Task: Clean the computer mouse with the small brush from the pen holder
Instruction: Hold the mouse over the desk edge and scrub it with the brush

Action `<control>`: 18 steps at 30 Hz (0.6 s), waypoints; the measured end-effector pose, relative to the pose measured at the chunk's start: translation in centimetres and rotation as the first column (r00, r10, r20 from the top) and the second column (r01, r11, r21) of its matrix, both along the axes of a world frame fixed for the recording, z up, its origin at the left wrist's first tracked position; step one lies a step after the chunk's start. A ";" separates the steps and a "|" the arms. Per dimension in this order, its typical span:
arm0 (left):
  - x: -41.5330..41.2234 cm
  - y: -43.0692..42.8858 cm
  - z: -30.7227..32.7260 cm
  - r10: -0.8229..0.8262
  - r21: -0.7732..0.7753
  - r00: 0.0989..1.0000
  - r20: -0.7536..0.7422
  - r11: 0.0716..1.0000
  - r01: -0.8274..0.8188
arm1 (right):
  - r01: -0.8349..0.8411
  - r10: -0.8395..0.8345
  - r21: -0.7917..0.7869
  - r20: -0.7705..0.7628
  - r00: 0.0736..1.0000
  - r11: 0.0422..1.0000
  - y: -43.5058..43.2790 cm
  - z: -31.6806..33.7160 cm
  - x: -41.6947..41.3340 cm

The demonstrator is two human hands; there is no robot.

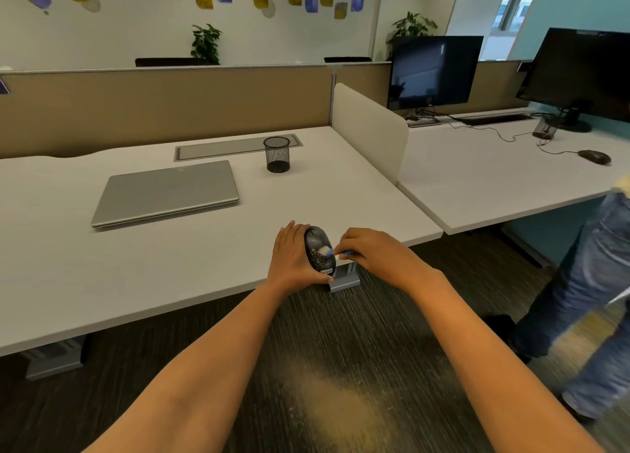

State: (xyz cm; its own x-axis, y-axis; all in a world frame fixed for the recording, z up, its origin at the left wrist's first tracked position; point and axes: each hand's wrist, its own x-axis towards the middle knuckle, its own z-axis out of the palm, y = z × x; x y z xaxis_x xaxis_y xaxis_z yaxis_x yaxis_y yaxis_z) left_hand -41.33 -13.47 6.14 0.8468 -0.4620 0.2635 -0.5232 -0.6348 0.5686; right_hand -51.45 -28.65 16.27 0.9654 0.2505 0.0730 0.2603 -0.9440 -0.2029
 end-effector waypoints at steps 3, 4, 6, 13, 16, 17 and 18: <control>0.0 0.3 -0.2 0.008 0.003 1.000 -0.013 1.000 -0.008 | 0.012 -0.012 -0.017 0.001 1.000 1.000 -0.4 0.2 -0.5; 0.0 0.4 -0.2 0.006 -0.001 1.000 -0.015 1.000 -0.006 | 0.020 -0.020 0.006 0.031 0.999 1.000 -0.3 0.3 -0.5; 0.0 0.2 -0.1 -0.005 -0.010 1.000 -0.016 1.000 0.004 | 0.023 -0.030 0.057 0.117 0.993 0.998 0.0 0.5 -0.1; -0.1 0.2 0.0 0.014 -0.014 1.000 -0.005 1.000 -0.014 | -0.002 -0.002 0.042 0.104 0.995 0.999 0.9 -0.6 0.8; 0.2 0.9 0.0 0.027 -0.019 1.000 -0.015 0.999 -0.027 | 0.011 -0.014 0.035 0.073 0.997 0.999 0.3 -1.0 0.0; 0.2 1.0 0.0 0.026 -0.023 1.000 -0.018 0.999 -0.026 | 0.030 -0.037 0.076 0.092 0.995 0.997 0.2 -1.0 -0.1; 0.3 1.0 0.0 0.022 -0.025 1.000 -0.018 0.999 -0.022 | 0.065 -0.089 0.181 0.127 0.988 0.981 0.2 -1.1 -0.2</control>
State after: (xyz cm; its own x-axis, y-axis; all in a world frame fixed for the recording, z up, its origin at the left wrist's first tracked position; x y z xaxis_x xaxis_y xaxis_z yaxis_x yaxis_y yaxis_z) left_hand -41.05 -12.44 6.18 0.8614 -0.4367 0.2595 -0.4989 -0.6315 0.5935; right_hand -51.67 -28.49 15.20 0.9597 0.1473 0.2395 0.2242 -0.9148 -0.3359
